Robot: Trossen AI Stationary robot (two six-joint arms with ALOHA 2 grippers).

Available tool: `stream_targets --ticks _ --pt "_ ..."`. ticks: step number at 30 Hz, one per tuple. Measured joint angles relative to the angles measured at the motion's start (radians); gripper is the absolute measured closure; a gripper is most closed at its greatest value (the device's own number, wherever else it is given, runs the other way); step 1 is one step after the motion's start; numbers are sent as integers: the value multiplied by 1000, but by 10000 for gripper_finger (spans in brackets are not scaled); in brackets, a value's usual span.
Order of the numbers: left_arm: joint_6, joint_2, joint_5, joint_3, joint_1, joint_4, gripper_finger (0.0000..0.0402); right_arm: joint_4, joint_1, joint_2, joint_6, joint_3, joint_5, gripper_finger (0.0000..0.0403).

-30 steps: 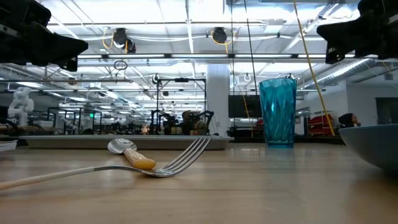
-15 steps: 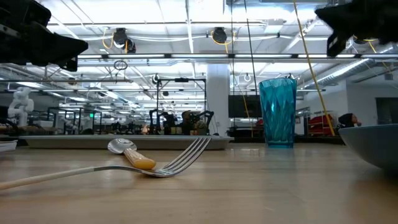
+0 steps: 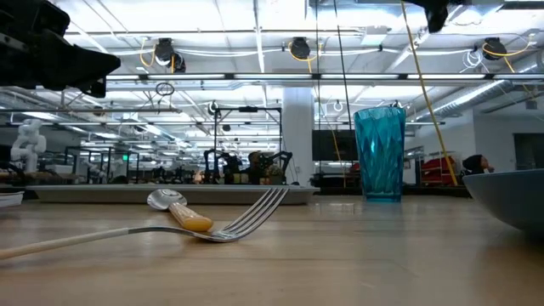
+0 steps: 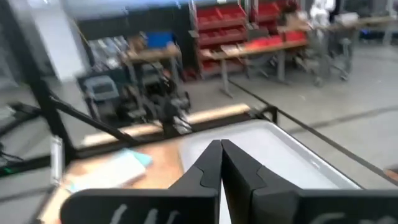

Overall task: Pick and place plate/cup/fork/spoon on tray
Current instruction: Put the blue cup on the top right of the light blue tray

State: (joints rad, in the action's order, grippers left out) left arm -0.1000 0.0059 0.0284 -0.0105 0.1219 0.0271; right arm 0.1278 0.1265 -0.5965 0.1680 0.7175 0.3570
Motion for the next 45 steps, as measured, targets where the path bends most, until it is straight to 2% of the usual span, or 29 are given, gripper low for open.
stream_targets --ticks 6,11,18,23,28,32,37,41,45 --pt "0 0 0 0 0 30 369 209 0 -170 3 208 40 403" --pt "0 0 0 0 0 50 369 242 0 -263 22 302 44 403" --pt "91 0 6 0 0 135 369 249 0 -356 38 331 65 403" --pt "261 1 9 0 0 154 369 252 0 -398 76 332 65 403" --pt "267 25 44 0 0 270 369 253 0 -428 78 332 63 403" --pt "211 79 68 0 0 369 369 283 0 -431 57 332 60 403" --pt "126 181 132 -59 0 389 369 296 -2 -435 9 332 70 403" --pt "89 305 134 -168 0 372 369 297 -10 -446 -4 332 118 403" --pt "58 453 132 -332 0 261 369 306 -23 -467 -3 332 115 403"
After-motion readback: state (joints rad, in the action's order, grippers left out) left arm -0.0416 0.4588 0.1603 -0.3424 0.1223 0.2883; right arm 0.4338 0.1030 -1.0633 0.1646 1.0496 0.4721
